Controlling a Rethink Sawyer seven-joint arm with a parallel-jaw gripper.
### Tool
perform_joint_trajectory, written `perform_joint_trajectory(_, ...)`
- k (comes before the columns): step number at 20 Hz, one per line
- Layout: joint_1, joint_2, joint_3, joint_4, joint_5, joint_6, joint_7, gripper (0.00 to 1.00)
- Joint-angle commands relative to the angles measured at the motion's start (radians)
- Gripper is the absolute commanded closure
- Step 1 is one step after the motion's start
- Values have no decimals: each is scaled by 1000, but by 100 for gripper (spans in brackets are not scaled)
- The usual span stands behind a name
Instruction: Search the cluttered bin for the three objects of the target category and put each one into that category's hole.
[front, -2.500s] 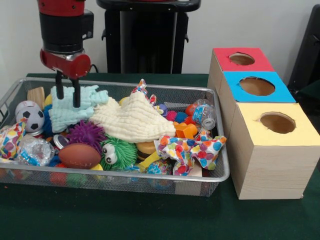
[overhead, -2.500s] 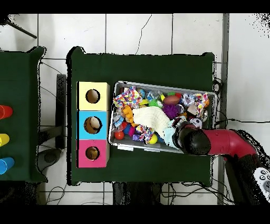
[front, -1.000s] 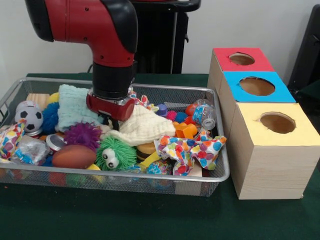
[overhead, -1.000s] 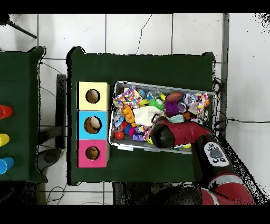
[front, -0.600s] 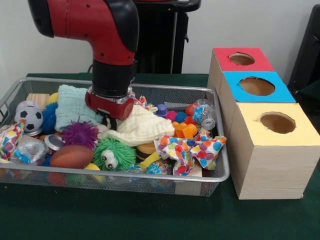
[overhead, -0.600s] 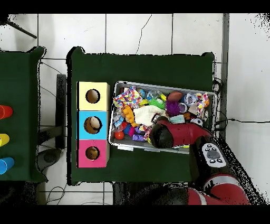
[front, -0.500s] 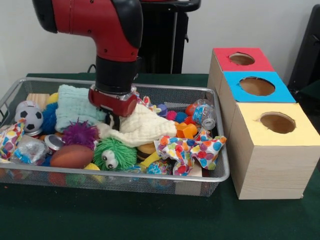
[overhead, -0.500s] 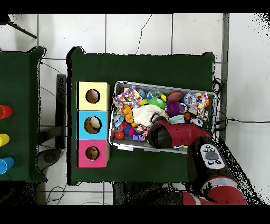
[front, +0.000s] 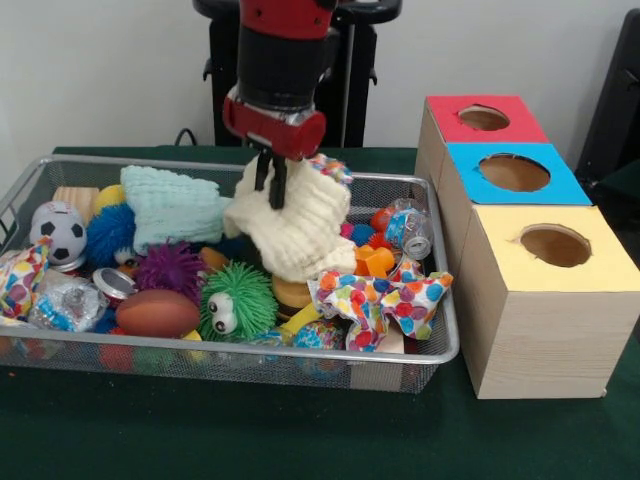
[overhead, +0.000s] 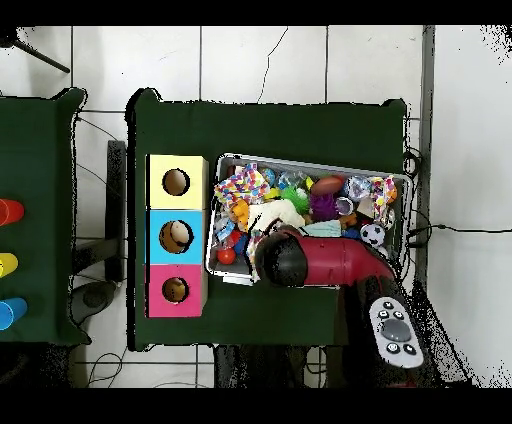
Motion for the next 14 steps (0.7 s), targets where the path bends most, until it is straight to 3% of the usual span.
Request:
perform_joint_trajectory(1, 31, -118, 69, 55, 156, 166, 100, 100)
perform_joint_trajectory(7, 75, -88, 42, 18, 194, 166, 111, 100)
perform_joint_trajectory(14, 112, -84, 5, 29, 214, 154, 118, 100)
